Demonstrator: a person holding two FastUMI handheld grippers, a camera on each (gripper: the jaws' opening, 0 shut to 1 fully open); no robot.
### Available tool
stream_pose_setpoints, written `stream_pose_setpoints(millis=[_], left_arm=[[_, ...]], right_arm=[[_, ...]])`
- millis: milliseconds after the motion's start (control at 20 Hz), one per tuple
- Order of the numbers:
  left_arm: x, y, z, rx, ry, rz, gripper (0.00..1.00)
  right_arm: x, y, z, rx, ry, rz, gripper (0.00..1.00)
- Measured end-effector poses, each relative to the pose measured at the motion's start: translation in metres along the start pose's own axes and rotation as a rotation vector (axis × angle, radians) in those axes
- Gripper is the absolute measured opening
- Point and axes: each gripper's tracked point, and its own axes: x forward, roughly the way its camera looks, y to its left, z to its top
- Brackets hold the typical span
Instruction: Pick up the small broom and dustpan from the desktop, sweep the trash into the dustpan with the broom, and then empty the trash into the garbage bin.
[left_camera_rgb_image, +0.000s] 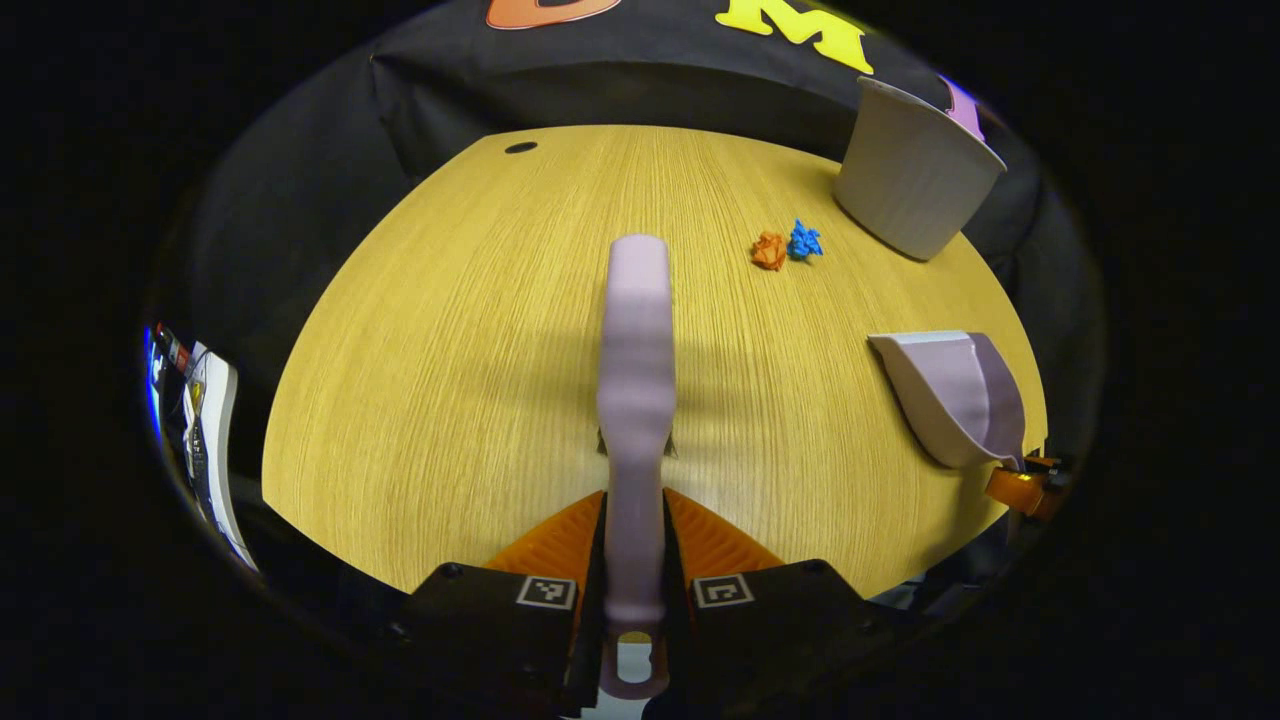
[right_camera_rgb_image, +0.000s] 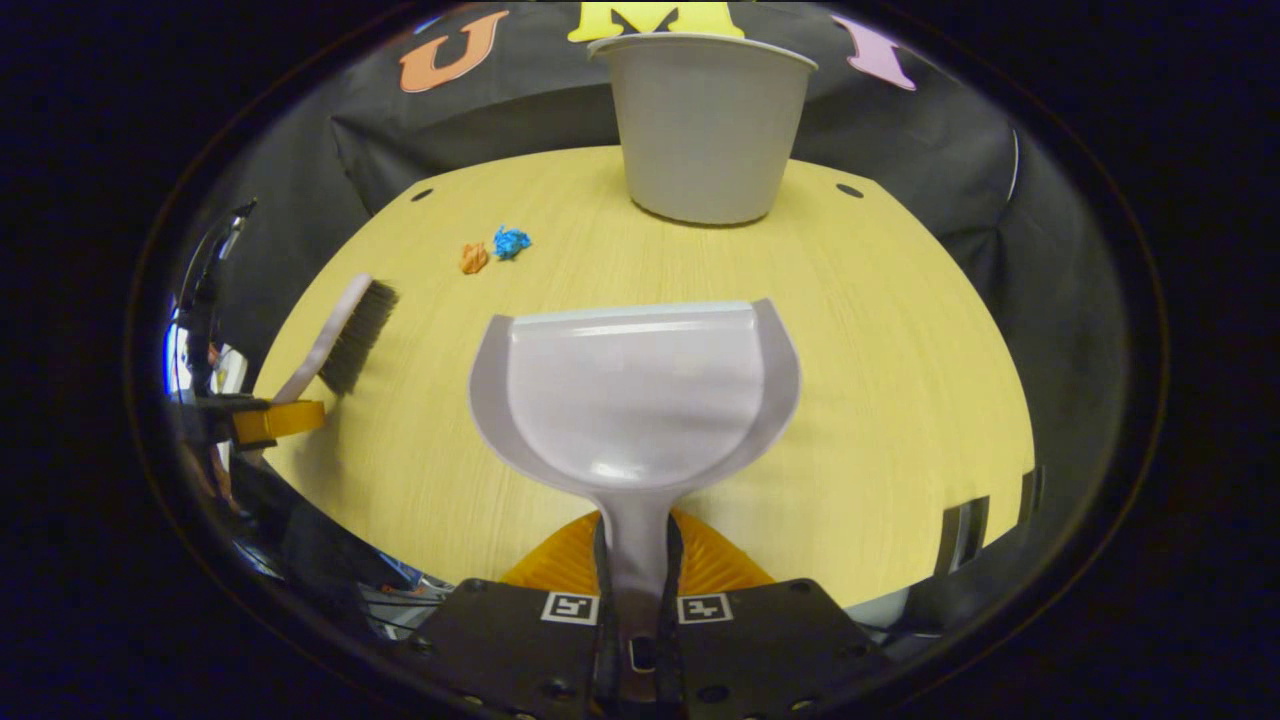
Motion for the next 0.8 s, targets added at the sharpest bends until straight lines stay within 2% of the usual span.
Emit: stream_pose_setpoints(millis=[300,450,800], left_arm=[[0.010,0.012,0.046,-0.004,-0.047,-0.002,0.28],[0.020,0.011,0.071,-0.011,-0.063,-0.037,0.28],[0.051,0.001,0.126,0.143,-0.100,-0.086,0.28]], right_arm=[[-0.003,0.005,0.000,-0.044,0.006,0.047,0.13],[-0.003,0.004,0.001,-0.070,0.013,0.062,0.13],[-0.005,0.008,0.004,-0.174,0.017,0.102,0.13]])
